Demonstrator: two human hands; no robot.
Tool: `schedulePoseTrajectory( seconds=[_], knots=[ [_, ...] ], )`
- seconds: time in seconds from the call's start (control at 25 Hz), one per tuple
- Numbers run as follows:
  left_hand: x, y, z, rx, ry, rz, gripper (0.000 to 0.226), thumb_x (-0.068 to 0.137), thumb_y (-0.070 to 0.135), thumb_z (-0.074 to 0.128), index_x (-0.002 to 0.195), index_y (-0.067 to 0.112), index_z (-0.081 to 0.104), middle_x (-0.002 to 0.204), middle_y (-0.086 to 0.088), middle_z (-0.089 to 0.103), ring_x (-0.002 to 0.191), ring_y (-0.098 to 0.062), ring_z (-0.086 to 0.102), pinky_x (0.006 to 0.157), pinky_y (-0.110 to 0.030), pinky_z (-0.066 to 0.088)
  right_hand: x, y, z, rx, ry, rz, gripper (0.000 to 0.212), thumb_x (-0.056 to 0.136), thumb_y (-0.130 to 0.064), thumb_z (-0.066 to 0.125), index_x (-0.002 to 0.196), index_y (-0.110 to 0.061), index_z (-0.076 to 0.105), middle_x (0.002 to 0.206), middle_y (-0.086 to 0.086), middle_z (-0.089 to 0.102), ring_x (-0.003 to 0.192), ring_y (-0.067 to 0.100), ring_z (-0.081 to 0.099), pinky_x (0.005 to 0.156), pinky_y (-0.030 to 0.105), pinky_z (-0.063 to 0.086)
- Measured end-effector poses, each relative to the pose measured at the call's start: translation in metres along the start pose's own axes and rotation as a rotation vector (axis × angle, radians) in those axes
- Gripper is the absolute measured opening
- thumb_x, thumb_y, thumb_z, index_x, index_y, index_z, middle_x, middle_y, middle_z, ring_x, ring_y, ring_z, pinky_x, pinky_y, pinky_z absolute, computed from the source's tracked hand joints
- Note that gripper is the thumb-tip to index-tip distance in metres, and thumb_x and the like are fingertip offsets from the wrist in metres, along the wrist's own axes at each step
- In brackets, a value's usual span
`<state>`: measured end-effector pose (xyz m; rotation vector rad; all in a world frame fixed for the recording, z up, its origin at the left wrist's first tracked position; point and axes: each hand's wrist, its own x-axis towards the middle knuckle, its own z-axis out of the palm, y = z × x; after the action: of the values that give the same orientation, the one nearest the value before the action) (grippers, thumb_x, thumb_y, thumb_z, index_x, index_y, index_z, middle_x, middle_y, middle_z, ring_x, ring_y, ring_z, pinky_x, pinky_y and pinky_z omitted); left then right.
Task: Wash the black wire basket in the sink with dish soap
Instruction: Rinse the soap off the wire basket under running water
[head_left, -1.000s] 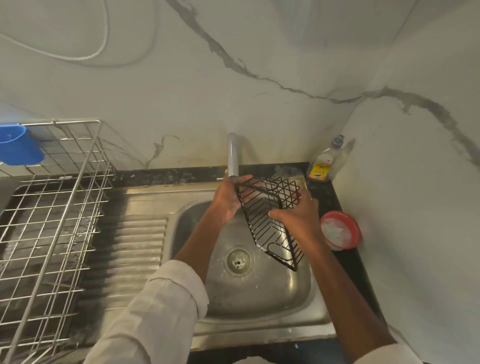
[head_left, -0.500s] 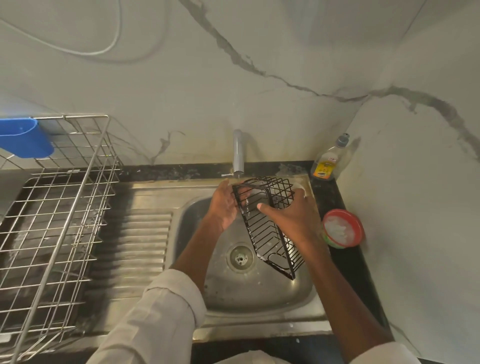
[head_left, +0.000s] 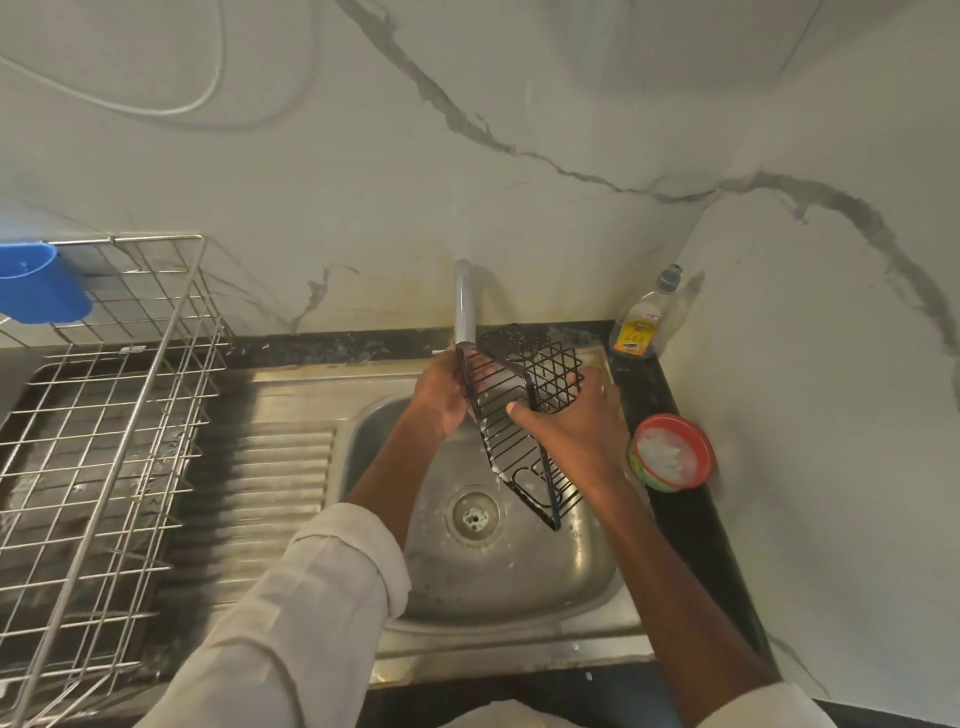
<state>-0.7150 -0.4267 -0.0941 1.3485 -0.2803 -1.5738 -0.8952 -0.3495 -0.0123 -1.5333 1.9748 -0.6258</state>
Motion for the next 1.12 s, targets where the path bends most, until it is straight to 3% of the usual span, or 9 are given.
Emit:
schedulePoseTrajectory(
  seconds=[0.08, 0.24, 0.36, 0.44, 0.56, 0.68, 0.76, 0.96, 1.12],
  knots=[
    [0.005, -0.002, 0.010, 0.030, 0.059, -0.063, 0.039, 0.114, 0.032, 0.042, 0.098, 0.011, 0.071, 0.084, -0.007, 0.079, 0.086, -0.024, 0.074, 0.087, -0.038, 0.056, -0.002, 0.001, -0.003, -0.005, -0.003, 0.012, 0.111, 0.068, -0.067, 0.082, 0.156, -0.022, 0.030, 0.153, 0.009, 0.041, 0.132, 0.028, 0.052, 0.101, 0.045, 0.051],
    [0.085, -0.029, 0.003, 0.056, 0.208, -0.171, 0.046, 0.103, 0.031, 0.035, 0.124, 0.008, 0.069, 0.090, -0.009, 0.081, 0.100, -0.034, 0.079, 0.105, -0.051, 0.055, -0.004, 0.003, -0.004, -0.006, -0.013, 0.073, 0.112, 0.069, -0.071, 0.079, 0.155, -0.024, 0.026, 0.150, 0.011, 0.041, 0.126, 0.033, 0.057, 0.097, 0.048, 0.055],
    [0.097, -0.036, 0.003, 0.092, 0.174, -0.175, 0.029, 0.093, 0.026, 0.042, 0.109, 0.008, 0.059, 0.088, -0.006, 0.068, 0.084, -0.025, 0.072, 0.105, -0.056, 0.055, -0.003, 0.009, 0.001, -0.027, 0.013, 0.083, 0.108, 0.064, -0.075, 0.077, 0.148, -0.021, 0.036, 0.143, 0.009, 0.046, 0.121, 0.030, 0.059, 0.094, 0.045, 0.056],
    [0.045, -0.013, 0.015, 0.080, 0.155, -0.093, 0.015, 0.107, 0.010, 0.041, 0.097, 0.009, 0.053, 0.075, 0.001, 0.054, 0.062, -0.013, 0.061, 0.088, -0.045, 0.059, -0.001, 0.011, 0.004, -0.018, 0.022, 0.061, 0.105, 0.060, -0.077, 0.076, 0.143, -0.021, 0.042, 0.138, 0.006, 0.050, 0.118, 0.026, 0.059, 0.093, 0.044, 0.056],
    [0.017, 0.004, 0.023, 0.154, 0.156, 0.013, 0.035, 0.112, 0.023, 0.036, 0.094, 0.008, 0.061, 0.066, -0.005, 0.066, 0.055, -0.016, 0.058, 0.062, -0.031, 0.049, 0.001, 0.008, 0.008, 0.006, 0.035, 0.039, 0.104, 0.056, -0.079, 0.074, 0.138, -0.022, 0.048, 0.132, 0.004, 0.055, 0.112, 0.024, 0.061, 0.091, 0.045, 0.058],
    [0.009, 0.006, 0.027, 0.111, 0.060, 0.022, 0.049, 0.109, 0.031, 0.036, 0.129, 0.000, 0.068, 0.108, -0.018, 0.079, 0.081, -0.022, 0.072, 0.087, -0.037, 0.054, 0.003, 0.007, 0.011, 0.025, 0.053, 0.044, 0.100, 0.058, -0.077, 0.076, 0.135, -0.020, 0.048, 0.128, 0.002, 0.055, 0.110, 0.022, 0.060, 0.090, 0.042, 0.057],
    [-0.007, 0.001, 0.022, 0.093, -0.009, 0.046, 0.045, 0.108, 0.027, 0.037, 0.132, 0.003, 0.066, 0.106, -0.012, 0.080, 0.093, -0.021, 0.073, 0.100, -0.040, 0.054, 0.004, 0.009, 0.012, 0.060, 0.057, 0.033, 0.096, 0.061, -0.072, 0.080, 0.135, -0.020, 0.048, 0.129, 0.002, 0.054, 0.112, 0.022, 0.059, 0.092, 0.039, 0.053],
    [-0.031, -0.004, 0.004, 0.076, -0.045, 0.104, 0.032, 0.112, 0.020, 0.037, 0.113, 0.012, 0.067, 0.092, 0.001, 0.079, 0.098, -0.019, 0.072, 0.081, -0.033, 0.055, 0.004, 0.016, 0.016, 0.128, -0.005, 0.003, 0.100, 0.064, -0.060, 0.087, 0.144, -0.022, 0.041, 0.141, 0.006, 0.049, 0.122, 0.025, 0.056, 0.098, 0.038, 0.051],
    [-0.030, -0.011, -0.020, 0.235, -0.019, 0.227, 0.034, 0.102, -0.005, 0.047, 0.122, 0.013, 0.069, 0.106, 0.006, 0.082, 0.121, -0.019, 0.070, 0.114, -0.046, 0.048, 0.008, 0.023, 0.017, 0.175, -0.107, -0.020, 0.108, 0.062, -0.056, 0.090, 0.151, -0.027, 0.034, 0.150, 0.007, 0.047, 0.131, 0.028, 0.055, 0.105, 0.049, 0.051]
  ],
)
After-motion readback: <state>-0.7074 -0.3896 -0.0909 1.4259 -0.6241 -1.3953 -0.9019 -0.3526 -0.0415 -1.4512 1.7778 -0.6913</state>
